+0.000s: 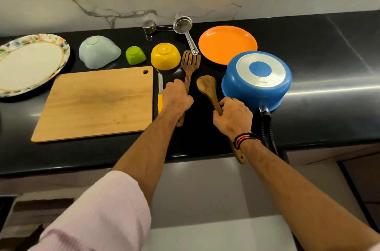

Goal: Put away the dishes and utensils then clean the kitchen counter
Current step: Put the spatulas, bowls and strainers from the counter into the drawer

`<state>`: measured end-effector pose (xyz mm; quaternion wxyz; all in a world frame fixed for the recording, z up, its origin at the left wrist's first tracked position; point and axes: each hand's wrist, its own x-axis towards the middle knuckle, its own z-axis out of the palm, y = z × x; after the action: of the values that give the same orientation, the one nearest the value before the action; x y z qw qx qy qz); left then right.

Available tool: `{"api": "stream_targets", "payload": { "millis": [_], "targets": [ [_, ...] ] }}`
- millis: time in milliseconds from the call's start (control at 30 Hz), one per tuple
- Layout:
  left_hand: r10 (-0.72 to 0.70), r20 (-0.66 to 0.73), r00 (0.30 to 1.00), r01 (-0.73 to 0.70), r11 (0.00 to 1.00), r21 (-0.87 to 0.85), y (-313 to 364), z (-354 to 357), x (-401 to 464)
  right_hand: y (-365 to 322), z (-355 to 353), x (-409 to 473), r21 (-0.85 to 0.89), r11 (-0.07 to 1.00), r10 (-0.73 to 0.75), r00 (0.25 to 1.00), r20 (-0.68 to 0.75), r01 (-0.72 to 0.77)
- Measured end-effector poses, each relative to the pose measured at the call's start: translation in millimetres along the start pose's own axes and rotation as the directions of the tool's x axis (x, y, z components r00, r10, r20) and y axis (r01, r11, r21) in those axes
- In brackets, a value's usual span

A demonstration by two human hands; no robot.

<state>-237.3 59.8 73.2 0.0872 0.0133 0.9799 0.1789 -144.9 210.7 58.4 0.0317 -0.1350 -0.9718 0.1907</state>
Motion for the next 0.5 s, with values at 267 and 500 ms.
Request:
{"api": "stream_targets", "payload": {
  "millis": [267,500],
  "targets": [
    [-0.138,0.011,0.990,0.134,0.932,-0.336,-7,-9,-46,-6,-10,-43,0.322,0.922,0.190,0.976,0.105,-0.214],
    [-0.204,-0.064,0.977,0.141,0.839,-0.526,-19,-12,-134,1,-23,-121,0.507,0.815,0.235,0.960,0.154,-0.281]
  ]
}}
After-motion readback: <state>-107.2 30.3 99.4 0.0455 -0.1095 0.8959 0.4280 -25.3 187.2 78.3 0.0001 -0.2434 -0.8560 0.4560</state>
